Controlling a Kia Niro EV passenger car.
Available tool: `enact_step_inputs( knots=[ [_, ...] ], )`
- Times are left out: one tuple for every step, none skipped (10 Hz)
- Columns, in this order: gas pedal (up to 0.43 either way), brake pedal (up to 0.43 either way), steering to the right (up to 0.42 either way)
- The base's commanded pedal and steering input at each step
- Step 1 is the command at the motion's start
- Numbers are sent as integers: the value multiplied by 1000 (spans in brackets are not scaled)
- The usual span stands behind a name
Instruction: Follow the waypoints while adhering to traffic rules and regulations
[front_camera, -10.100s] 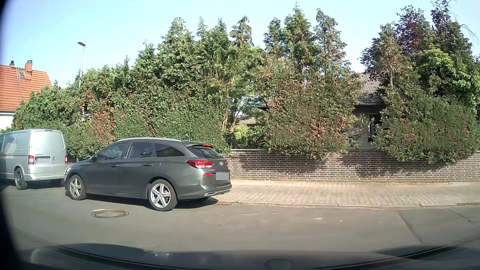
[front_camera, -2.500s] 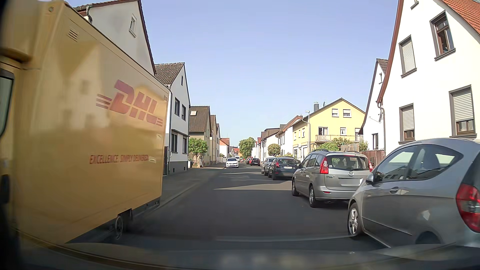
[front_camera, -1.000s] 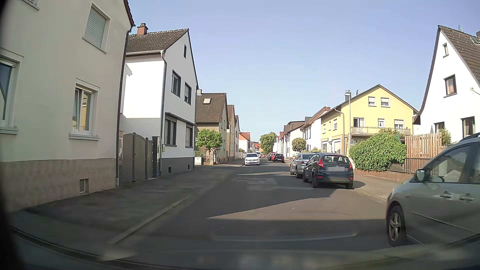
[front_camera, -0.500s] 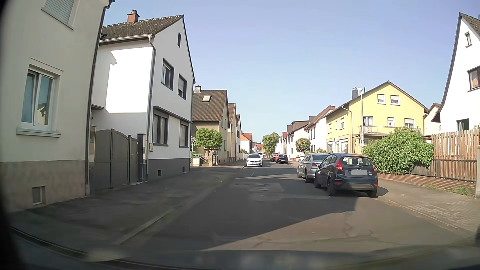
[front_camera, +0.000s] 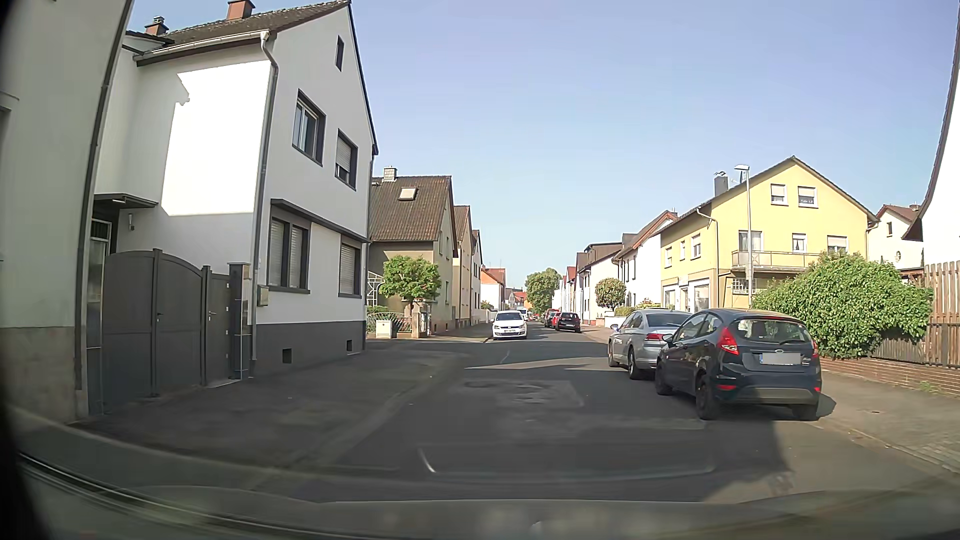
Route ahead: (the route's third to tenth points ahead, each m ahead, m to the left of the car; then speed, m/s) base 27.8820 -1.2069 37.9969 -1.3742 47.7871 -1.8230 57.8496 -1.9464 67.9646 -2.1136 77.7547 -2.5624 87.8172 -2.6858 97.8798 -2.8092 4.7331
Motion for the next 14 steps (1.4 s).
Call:
enact_step_inputs(
  knots=[
    [8, 30, 12],
    [0, 30, 15],
    [0, 30, 20],
    [0, 30, 21],
    [0, 30, 22],
    [0, 30, 23],
    [0, 30, 24],
    [0, 30, 24],
    [0, 30, 24],
    [0, 30, 24],
    [0, 30, 25],
    [0, 30, 24],
    [0, 30, 24],
    [0, 30, 23]
  ],
)
